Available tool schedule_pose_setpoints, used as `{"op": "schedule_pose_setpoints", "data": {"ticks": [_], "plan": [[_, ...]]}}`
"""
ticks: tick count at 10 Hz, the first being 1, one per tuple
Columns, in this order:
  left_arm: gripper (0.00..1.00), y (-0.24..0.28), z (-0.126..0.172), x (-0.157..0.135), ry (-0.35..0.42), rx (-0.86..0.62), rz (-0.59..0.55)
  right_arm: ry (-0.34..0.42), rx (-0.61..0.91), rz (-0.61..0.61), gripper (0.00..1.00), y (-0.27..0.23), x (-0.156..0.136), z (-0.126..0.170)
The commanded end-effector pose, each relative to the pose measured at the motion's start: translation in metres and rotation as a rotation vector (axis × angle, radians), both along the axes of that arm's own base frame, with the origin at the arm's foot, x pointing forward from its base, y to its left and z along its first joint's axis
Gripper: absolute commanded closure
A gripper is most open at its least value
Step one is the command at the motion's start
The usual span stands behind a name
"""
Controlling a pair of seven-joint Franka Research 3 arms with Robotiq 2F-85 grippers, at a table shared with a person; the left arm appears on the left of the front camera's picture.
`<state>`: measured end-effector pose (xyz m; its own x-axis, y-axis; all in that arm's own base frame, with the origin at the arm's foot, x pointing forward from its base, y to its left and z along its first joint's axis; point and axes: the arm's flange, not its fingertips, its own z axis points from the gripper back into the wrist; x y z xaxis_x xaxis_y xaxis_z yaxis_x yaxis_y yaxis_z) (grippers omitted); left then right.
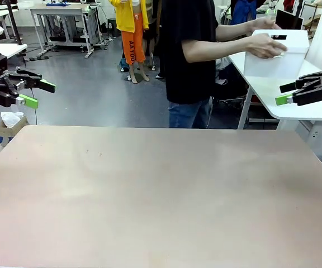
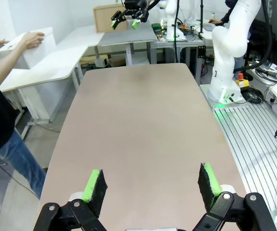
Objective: Stack the cups and store them in the basket.
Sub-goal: Place the stack of Reusable plastic cups into the Pantry Basket.
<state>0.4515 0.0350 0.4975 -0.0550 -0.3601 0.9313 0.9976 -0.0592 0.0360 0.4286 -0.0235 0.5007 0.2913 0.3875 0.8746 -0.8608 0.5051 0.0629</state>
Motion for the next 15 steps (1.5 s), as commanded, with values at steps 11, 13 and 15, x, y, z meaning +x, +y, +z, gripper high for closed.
{"op": "schedule_pose_setpoints", "data": {"ticks": [11,13,15], "plan": [[0.00,-0.0009,0.0034,-0.0017,0.010,0.011,0.011,0.004,0.032,-0.013,0.00,0.0020,0.0014,0.0031],[0.00,-0.0009,0.0034,-0.0017,0.010,0.011,0.011,0.004,0.032,-0.013,0.00,0.0020,0.0014,0.0031],[0.00,-0.0009,0.0034,-0.0017,0.010,0.011,0.011,0.004,0.032,-0.013,0.00,0.0020,0.0014,0.0031]]}}
